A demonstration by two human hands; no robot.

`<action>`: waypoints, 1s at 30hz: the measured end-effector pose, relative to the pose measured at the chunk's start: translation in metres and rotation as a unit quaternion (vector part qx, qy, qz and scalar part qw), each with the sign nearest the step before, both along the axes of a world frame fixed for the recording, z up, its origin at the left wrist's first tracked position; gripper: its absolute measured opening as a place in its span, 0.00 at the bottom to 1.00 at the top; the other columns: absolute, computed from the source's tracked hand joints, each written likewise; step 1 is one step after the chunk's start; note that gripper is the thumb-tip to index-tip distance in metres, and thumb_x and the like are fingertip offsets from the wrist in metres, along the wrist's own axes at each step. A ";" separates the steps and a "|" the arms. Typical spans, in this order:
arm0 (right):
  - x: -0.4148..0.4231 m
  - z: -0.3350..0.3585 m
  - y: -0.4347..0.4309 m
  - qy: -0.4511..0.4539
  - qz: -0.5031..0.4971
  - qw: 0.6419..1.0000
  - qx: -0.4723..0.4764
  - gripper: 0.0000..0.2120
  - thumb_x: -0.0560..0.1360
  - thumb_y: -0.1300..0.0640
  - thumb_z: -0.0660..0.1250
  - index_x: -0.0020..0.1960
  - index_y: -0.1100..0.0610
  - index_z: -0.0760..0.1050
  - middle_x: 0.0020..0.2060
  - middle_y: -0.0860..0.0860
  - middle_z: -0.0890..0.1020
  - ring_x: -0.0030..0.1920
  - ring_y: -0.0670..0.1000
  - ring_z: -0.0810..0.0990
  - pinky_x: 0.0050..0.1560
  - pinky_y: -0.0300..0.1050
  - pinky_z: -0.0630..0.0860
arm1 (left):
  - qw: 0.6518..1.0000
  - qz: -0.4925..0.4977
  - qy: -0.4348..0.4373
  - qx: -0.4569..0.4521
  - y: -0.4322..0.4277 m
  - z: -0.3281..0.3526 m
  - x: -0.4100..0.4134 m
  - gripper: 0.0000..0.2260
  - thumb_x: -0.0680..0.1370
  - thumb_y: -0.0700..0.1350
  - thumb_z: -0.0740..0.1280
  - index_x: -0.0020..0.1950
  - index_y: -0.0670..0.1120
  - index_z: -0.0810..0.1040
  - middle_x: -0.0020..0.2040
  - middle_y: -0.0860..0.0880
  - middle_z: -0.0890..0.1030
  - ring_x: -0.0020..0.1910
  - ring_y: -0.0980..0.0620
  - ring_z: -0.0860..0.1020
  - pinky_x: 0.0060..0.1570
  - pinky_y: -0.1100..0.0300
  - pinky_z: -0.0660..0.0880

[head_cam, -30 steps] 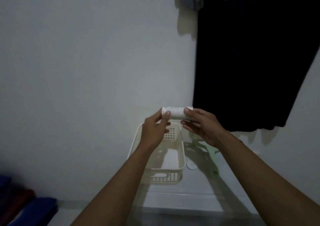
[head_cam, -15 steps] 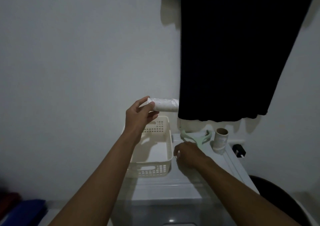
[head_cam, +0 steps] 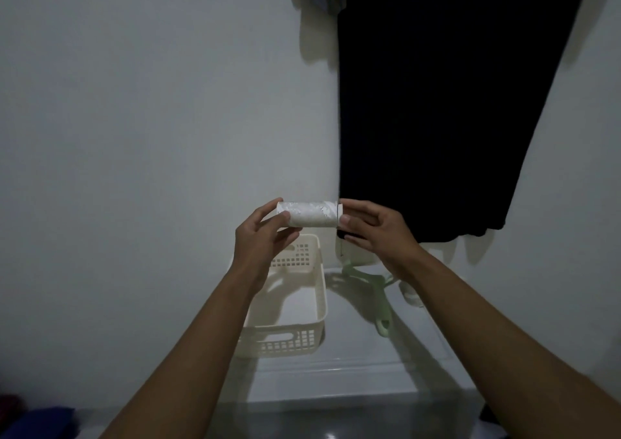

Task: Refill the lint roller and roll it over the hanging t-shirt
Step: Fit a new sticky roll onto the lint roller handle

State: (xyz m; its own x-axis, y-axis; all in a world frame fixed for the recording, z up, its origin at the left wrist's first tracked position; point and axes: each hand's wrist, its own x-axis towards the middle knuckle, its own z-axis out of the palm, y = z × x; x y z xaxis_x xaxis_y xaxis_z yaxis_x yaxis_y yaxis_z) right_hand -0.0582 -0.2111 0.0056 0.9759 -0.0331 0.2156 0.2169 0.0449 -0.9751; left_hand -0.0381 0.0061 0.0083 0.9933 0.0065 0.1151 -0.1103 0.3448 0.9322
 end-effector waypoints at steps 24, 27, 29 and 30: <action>-0.015 -0.012 0.042 -0.087 -0.075 0.986 -0.123 0.26 0.85 0.45 0.53 0.82 0.42 0.52 0.80 0.45 0.62 0.78 0.45 0.61 0.79 0.51 0.59 | 0.997 0.036 -0.069 0.021 -0.019 0.013 -0.005 0.15 0.81 0.40 0.69 0.68 0.49 0.79 0.63 0.41 0.81 0.58 0.42 0.84 0.54 0.53 0.83; -0.016 -0.019 0.033 -0.102 -0.163 0.961 -0.200 0.27 0.85 0.45 0.54 0.83 0.44 0.52 0.79 0.48 0.63 0.76 0.48 0.65 0.75 0.49 0.64 | 0.996 0.045 -0.062 0.041 -0.020 0.023 0.000 0.16 0.82 0.42 0.65 0.69 0.52 0.79 0.64 0.44 0.80 0.58 0.45 0.84 0.53 0.55 0.83; -0.015 -0.032 0.022 -0.025 -0.231 0.911 -0.340 0.28 0.83 0.45 0.57 0.81 0.46 0.56 0.75 0.54 0.67 0.70 0.56 0.73 0.66 0.53 0.72 | 0.996 0.048 -0.048 0.055 -0.021 0.025 0.003 0.17 0.83 0.43 0.62 0.70 0.53 0.78 0.65 0.45 0.80 0.57 0.47 0.83 0.52 0.54 0.82; -0.014 -0.041 0.016 0.046 -0.220 0.873 -0.434 0.28 0.82 0.45 0.58 0.80 0.49 0.58 0.74 0.57 0.68 0.68 0.59 0.74 0.63 0.53 0.73 | 0.996 0.046 -0.039 0.059 -0.021 0.025 0.004 0.17 0.83 0.44 0.62 0.71 0.53 0.77 0.65 0.45 0.80 0.56 0.48 0.83 0.51 0.54 0.81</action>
State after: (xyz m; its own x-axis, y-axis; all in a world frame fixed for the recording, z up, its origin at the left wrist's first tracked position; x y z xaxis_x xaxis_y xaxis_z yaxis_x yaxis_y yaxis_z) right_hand -0.0722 -0.1951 -0.0352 0.9245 -0.2720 0.2670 -0.0538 -0.7865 -0.6152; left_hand -0.0342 -0.0147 0.0330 0.9772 0.0800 0.1966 -0.2096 0.2185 0.9531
